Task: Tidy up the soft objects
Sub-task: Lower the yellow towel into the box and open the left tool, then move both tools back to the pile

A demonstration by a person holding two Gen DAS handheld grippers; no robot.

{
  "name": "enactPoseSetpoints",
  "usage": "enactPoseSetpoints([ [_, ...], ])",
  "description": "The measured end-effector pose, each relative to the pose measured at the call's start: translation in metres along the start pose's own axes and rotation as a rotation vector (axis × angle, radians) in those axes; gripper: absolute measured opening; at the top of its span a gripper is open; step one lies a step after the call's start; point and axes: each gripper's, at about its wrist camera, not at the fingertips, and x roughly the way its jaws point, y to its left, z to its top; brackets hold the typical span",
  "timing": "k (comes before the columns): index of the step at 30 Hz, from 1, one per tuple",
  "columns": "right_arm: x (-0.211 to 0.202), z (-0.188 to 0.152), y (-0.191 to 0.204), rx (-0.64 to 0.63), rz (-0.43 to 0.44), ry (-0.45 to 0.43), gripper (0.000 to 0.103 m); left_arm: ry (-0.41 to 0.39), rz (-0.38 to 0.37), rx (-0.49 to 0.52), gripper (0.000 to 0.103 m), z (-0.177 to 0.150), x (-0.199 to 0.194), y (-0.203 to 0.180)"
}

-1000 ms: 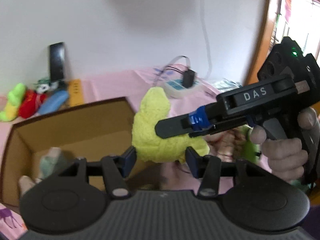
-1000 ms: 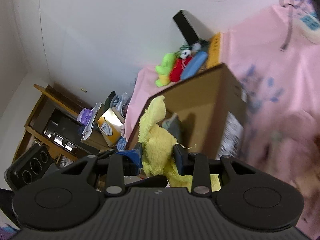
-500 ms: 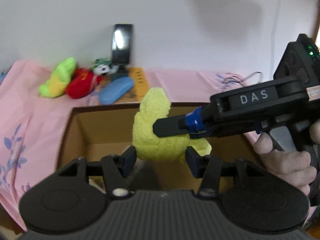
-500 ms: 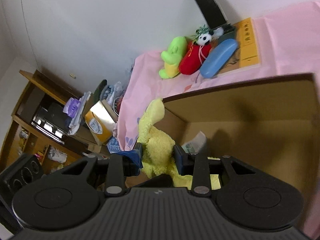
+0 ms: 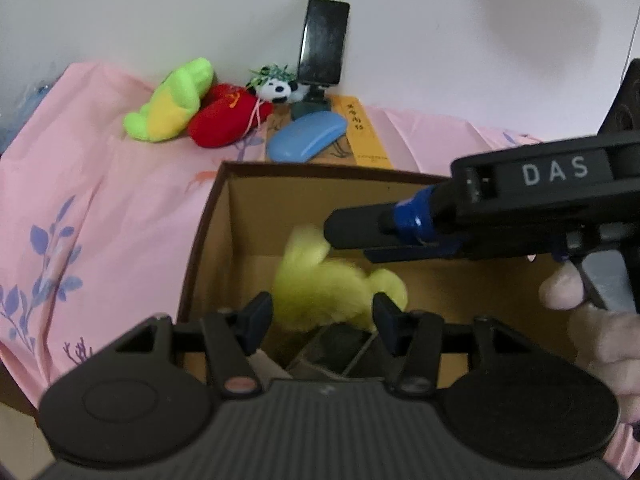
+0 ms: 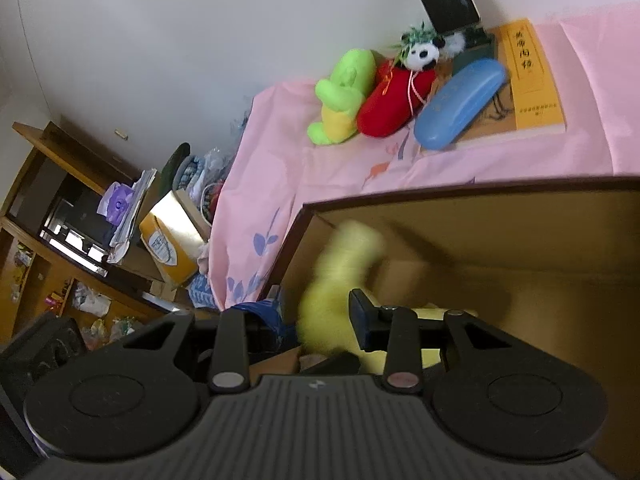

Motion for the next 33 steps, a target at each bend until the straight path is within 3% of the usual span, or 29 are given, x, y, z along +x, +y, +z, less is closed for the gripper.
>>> enactPoseSetpoints([
  [5,-0.008,-0.008,-0.001,0.021,0.008,-0.015,0.020,-0.002,0.022,0.011,0.055,-0.006,-0.003,-0.006],
  [15,-0.061,-0.031,-0.015,0.095,0.012,-0.115,0.020,-0.035,-0.076,0.055,0.057,-0.011,-0.032,-0.045],
  [28,-0.160,-0.076,-0.045,0.135,-0.035,-0.276,0.020,-0.021,-0.254,0.255,0.058,-0.035,-0.056,-0.151],
  [33,-0.203,-0.097,-0.064,0.152,-0.090,-0.330,0.020,0.012,-0.332,0.329,0.058,-0.047,-0.053,-0.205],
])
